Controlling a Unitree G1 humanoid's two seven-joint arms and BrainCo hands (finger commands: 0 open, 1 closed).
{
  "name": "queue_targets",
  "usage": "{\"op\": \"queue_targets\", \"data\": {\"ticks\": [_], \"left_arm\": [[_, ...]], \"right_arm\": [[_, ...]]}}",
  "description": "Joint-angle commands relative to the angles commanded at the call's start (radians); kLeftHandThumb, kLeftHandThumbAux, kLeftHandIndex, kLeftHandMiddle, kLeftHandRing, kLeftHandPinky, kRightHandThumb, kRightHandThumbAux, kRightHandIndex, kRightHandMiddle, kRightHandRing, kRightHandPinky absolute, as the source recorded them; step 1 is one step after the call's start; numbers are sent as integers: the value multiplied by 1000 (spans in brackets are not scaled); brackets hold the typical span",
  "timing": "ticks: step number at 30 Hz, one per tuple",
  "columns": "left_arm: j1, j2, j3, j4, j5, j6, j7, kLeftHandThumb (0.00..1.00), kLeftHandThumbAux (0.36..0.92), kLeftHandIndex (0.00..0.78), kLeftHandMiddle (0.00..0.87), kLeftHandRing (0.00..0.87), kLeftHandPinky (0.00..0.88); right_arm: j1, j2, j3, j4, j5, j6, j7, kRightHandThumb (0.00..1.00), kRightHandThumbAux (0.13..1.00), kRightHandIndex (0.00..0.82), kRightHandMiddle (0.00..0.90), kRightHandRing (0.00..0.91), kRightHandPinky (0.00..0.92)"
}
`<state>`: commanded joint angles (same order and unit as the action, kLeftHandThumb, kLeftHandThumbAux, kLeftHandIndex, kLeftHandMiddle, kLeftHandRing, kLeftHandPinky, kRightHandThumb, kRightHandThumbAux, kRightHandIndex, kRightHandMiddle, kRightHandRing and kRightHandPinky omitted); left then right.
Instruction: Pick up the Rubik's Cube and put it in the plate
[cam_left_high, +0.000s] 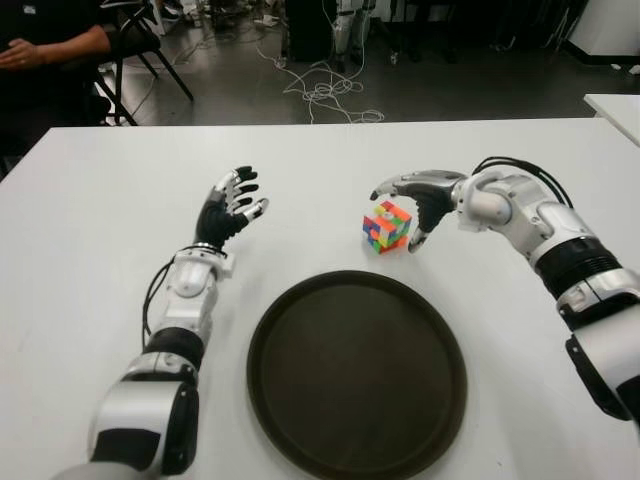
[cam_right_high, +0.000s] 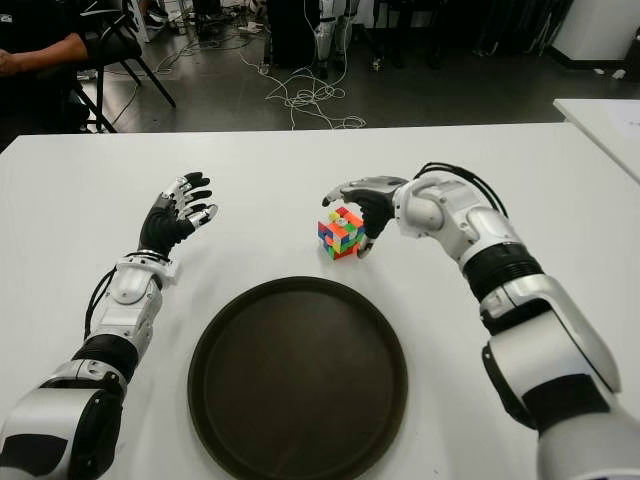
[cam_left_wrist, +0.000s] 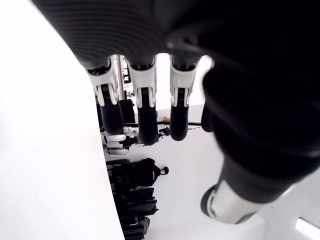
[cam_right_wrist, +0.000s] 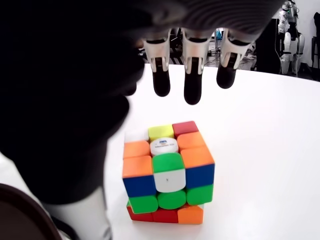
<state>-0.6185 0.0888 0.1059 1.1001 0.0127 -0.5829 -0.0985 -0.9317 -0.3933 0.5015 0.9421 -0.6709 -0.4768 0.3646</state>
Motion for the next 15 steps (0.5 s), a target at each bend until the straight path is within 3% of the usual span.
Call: {"op": "queue_targets", "data": {"ticks": [4,9,15], "left_arm": [[3,1,-3,-1,6,-2,11,51,817,191,197,178,175],[5,3,-8,0,12,-10,19,40,820,189,194,178,183],[5,7,-17,2,23,-17,30,25,823,189,192,179,194]], "right_arm": [[-12,14,3,31,-2,-8,-15,0,879,216,199,247,235],[-22,27,10,48,-13,2,-29,0,872,166,187,236,202],[-41,45,21,80,-25,25,-48,0,856,171,210,248,231]]}}
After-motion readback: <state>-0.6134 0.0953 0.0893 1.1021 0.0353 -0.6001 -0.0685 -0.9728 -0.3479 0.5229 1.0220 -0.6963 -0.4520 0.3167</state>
